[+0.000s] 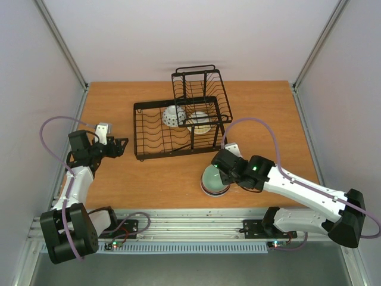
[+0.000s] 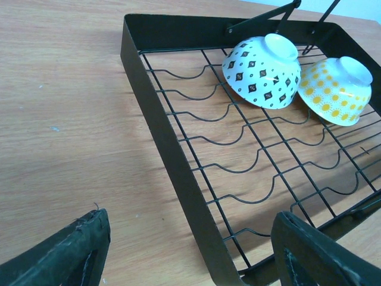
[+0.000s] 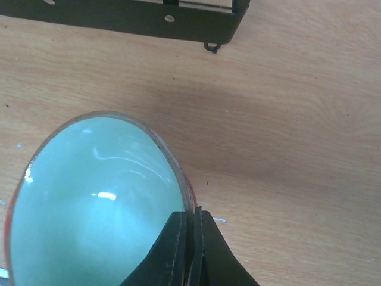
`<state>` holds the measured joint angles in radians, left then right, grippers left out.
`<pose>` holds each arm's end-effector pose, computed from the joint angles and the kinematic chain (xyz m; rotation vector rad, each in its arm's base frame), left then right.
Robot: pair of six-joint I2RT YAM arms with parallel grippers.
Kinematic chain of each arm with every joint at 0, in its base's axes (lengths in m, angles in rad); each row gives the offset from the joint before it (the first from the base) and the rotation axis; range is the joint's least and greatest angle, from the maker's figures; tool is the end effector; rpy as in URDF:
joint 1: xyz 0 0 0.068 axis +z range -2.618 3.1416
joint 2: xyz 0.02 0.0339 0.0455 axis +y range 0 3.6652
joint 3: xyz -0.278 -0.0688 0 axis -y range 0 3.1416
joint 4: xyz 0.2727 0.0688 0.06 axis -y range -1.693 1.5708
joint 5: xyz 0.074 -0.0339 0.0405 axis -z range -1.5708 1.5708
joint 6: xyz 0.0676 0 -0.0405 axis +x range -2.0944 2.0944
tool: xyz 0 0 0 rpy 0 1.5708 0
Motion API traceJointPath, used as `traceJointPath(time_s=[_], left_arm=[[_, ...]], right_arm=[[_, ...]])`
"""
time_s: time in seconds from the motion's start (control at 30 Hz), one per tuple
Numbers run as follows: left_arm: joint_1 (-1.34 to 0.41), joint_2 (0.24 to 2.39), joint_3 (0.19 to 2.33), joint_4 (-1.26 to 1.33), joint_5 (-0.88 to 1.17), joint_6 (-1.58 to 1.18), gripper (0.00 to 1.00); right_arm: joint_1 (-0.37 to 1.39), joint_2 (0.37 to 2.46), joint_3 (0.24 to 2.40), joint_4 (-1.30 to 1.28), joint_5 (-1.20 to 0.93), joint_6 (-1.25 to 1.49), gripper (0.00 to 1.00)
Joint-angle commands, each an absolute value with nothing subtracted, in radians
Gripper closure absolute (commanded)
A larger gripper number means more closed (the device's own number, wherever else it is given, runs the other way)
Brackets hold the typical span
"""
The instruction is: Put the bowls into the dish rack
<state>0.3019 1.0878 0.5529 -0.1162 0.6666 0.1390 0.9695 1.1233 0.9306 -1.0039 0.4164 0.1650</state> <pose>0.2580 0.0366 0.1953 0.1855 2.0941 -0.4756 0.1518 0.1730 0.2444 -0.9224 2.4336 -0.1988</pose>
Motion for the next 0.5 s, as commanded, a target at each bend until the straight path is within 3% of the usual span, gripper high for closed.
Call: traceJointPath(time_s=[0.0,0.47], left_arm=[[0.307,1.091,0.556,-0.102,0.713,0.158,0.25],[0.308,1.089,0.573,-0.16,0.865,0.187,0.23]], right_arm=[[0.968,1.065,0.986,-1.007,0.45,0.124,0.99],[1.018,1.035,1.09,-0.948,0.412,0.044,0.99]])
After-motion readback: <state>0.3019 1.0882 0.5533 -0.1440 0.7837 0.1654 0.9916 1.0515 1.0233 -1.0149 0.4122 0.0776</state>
